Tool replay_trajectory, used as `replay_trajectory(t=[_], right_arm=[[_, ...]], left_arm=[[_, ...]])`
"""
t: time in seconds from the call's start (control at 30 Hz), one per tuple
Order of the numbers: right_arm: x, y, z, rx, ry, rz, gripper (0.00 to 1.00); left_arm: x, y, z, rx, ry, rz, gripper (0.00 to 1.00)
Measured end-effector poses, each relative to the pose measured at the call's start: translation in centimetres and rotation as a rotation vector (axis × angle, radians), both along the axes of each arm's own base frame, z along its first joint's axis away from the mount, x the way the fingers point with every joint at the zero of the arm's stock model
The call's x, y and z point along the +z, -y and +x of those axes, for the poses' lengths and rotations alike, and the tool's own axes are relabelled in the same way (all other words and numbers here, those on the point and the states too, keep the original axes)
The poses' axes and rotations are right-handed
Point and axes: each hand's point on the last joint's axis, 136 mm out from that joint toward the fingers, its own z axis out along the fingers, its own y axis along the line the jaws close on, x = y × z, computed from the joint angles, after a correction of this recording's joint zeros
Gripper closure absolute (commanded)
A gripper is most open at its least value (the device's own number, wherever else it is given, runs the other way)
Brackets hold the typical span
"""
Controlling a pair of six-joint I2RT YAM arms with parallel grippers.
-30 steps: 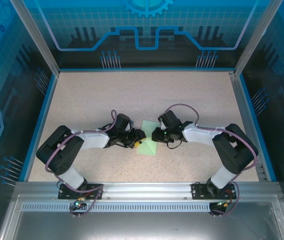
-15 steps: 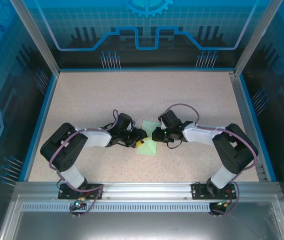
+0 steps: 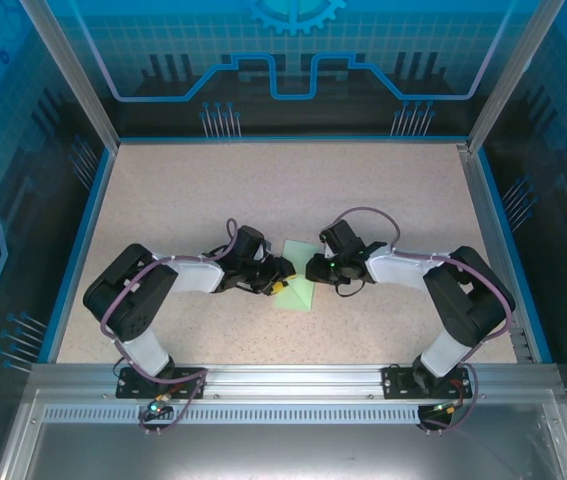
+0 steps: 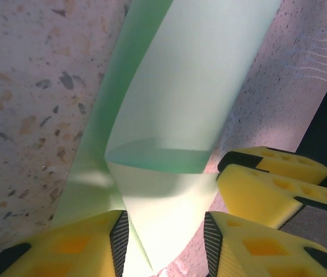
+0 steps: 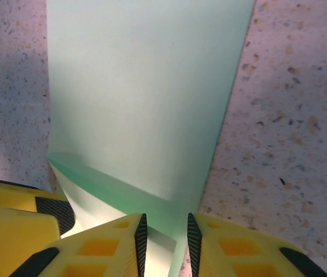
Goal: Fold a paper plane with a square sheet of paper (pick it up from the middle)
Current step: Turn over the paper at the center of the table.
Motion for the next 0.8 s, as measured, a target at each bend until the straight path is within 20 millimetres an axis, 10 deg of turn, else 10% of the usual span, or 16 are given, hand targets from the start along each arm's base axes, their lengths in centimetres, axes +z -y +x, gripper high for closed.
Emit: replay_trajectory(t=[0.8], right_arm=[[-0.4,0.0,-0.4,0.023,-0.009,0.044,0.87]], left_arm=[[0.3,0.4,0.2,-0.015,0.004,-0.012,0.57]])
